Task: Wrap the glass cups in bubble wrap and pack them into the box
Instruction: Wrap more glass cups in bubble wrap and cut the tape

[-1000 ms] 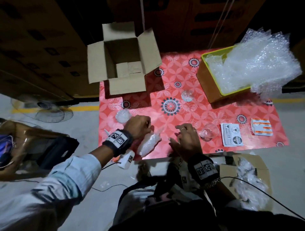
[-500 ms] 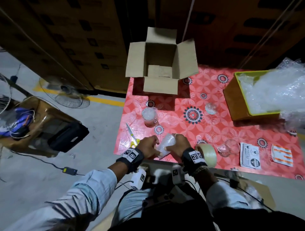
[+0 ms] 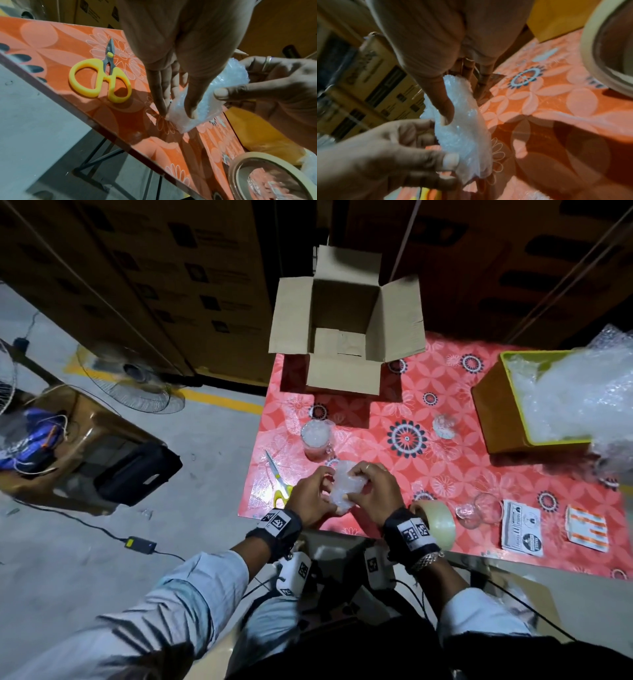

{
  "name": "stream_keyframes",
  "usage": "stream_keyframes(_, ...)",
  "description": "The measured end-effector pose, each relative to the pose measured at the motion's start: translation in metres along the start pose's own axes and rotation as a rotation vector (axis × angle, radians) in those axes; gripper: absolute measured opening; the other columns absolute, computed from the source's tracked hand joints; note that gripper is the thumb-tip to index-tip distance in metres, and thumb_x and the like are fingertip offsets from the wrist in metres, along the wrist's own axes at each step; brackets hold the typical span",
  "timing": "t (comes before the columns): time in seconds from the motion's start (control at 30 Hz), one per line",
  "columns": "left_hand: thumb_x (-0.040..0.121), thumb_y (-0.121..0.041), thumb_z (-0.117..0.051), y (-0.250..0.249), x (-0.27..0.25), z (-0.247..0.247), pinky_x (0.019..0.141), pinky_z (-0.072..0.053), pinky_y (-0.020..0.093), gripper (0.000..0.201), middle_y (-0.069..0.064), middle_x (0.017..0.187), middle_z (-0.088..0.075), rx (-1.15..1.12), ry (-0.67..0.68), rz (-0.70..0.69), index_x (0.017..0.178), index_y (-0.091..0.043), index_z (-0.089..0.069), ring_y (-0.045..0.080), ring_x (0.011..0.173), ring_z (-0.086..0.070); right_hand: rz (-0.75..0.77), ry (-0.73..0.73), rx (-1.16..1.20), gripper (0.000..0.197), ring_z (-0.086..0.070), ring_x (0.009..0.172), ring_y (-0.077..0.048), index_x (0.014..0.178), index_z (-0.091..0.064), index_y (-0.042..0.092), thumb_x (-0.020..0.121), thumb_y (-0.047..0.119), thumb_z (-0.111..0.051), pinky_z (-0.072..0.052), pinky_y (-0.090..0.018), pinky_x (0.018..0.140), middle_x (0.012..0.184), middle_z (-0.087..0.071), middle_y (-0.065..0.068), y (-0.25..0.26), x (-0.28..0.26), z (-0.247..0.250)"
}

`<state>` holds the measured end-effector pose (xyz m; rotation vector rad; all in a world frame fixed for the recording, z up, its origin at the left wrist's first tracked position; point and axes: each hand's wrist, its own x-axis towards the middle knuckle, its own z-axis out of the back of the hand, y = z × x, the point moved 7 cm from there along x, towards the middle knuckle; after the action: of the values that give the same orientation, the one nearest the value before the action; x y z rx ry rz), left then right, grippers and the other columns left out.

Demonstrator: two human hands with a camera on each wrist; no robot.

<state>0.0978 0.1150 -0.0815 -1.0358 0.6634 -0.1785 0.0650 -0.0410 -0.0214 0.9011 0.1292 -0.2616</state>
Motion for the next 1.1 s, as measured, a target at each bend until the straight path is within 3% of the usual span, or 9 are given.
stream_keyframes(0.13, 0.073, -0.020, -0.083, -0.009, -0.002, 0.000, 0.080, -0.062, 0.033, 0.067, -0.005, 0.103, -0.077, -0.072, -0.007, -0.060, 0.131, -0.036, -0.055, 0.013, 0.089, -0.076, 0.234, 0.062, -0.281, 0.030, -0.051, 0.104, -0.023, 0.096, -0.069, 0.010, 0.070, -0.001, -0.081, -0.048, -0.035, 0.088, 0.105, -0.063, -0.007, 0.019, -0.008, -0.015)
stream_keyframes(0.23, 0.078, -0.005, -0.059, -0.012, -0.004, 0.008, 0.079, -0.060, 0.033, 0.061, -0.004, 0.104, -0.075, -0.067, -0.034, -0.090, 0.127, -0.041, -0.060, 0.015, 0.091, -0.073, 0.255, 0.071, -0.357, 0.023, -0.054, 0.110, -0.031, 0.094, -0.072, 0.008, 0.073, 0.000, -0.076, -0.049, -0.045, 0.094, 0.106, -0.067, -0.010, 0.012, -0.015, -0.023)
stream_keyframes(0.37, 0.081, 0.003, -0.055, -0.014, -0.002, 0.016, 0.085, -0.059, 0.028, 0.057, -0.005, 0.109, -0.075, -0.091, -0.033, -0.072, 0.117, -0.038, -0.070, 0.013, 0.099, -0.071, 0.221, 0.098, -0.431, 0.022, -0.047, 0.131, -0.024, 0.109, -0.073, 0.012, 0.087, 0.008, -0.071, -0.024, -0.034, 0.109, 0.127, -0.066, -0.005, 0.008, -0.019, -0.031)
stream_keyframes(0.47, 0.089, -0.005, -0.068, -0.018, -0.001, 0.016, 0.089, -0.058, 0.029, 0.041, -0.007, 0.108, -0.075, -0.134, -0.042, -0.076, 0.117, -0.034, -0.072, 0.010, 0.097, -0.071, 0.234, 0.112, -0.407, 0.029, -0.042, 0.139, -0.024, 0.121, -0.070, 0.011, 0.092, 0.008, -0.067, -0.023, -0.034, 0.114, 0.137, -0.061, -0.008, 0.009, -0.020, -0.028)
stream_keyframes(0.57, 0.087, -0.008, -0.077, -0.022, 0.001, 0.012, 0.081, -0.057, 0.026, 0.039, -0.007, 0.101, -0.073, -0.177, -0.053, -0.100, 0.118, -0.031, -0.071, 0.005, 0.076, -0.069, 0.249, 0.037, -0.278, 0.028, -0.046, 0.133, -0.027, 0.112, -0.072, 0.006, 0.085, -0.002, -0.072, -0.036, -0.036, 0.112, 0.130, -0.064, -0.013, 0.002, -0.025, -0.015)
stream_keyframes(0.63, 0.085, -0.006, -0.079, -0.025, 0.001, 0.006, 0.075, -0.055, 0.023, 0.044, -0.007, 0.095, -0.067, -0.163, -0.039, -0.096, 0.120, -0.026, -0.066, 0.002, 0.067, -0.061, 0.246, -0.030, -0.246, 0.021, -0.047, 0.131, -0.026, 0.103, -0.074, 0.007, 0.083, 0.003, -0.078, -0.037, -0.036, 0.108, 0.127, -0.064, -0.012, -0.004, -0.030, -0.008)
stream_keyframes(0.8, 0.075, 0.001, -0.083, -0.020, 0.002, -0.014, 0.069, -0.050, 0.022, 0.035, -0.006, 0.083, -0.063, -0.135, 0.014, 0.024, 0.101, -0.015, -0.066, 0.006, 0.065, -0.056, 0.188, -0.022, -0.231, 0.020, -0.062, 0.112, -0.035, 0.086, -0.077, 0.006, 0.071, 0.010, -0.091, -0.052, -0.045, 0.094, 0.100, -0.074, -0.009, -0.033, -0.045, -0.009)
stream_keyframes(0.9, 0.071, 0.003, -0.084, -0.017, 0.001, -0.020, 0.071, -0.056, 0.023, 0.031, 0.000, 0.085, -0.069, -0.101, -0.014, 0.088, 0.095, -0.011, -0.070, 0.015, 0.076, -0.064, 0.163, 0.000, -0.211, 0.013, -0.067, 0.106, -0.035, 0.084, -0.079, 0.005, 0.073, 0.008, -0.085, -0.059, -0.047, 0.086, 0.099, -0.075, -0.008, -0.042, -0.050, -0.014)
stream_keyframes(1.1, 0.071, 0.006, -0.079, -0.032, 0.002, -0.011, 0.065, -0.050, 0.019, 0.029, -0.006, 0.076, -0.065, -0.094, -0.112, 0.057, 0.088, -0.014, -0.068, 0.010, 0.069, -0.059, 0.174, -0.013, -0.114, 0.020, -0.062, 0.108, -0.020, 0.102, -0.078, 0.003, 0.083, 0.002, -0.074, -0.048, -0.026, 0.096, 0.113, -0.068, -0.003, -0.033, -0.045, 0.003)
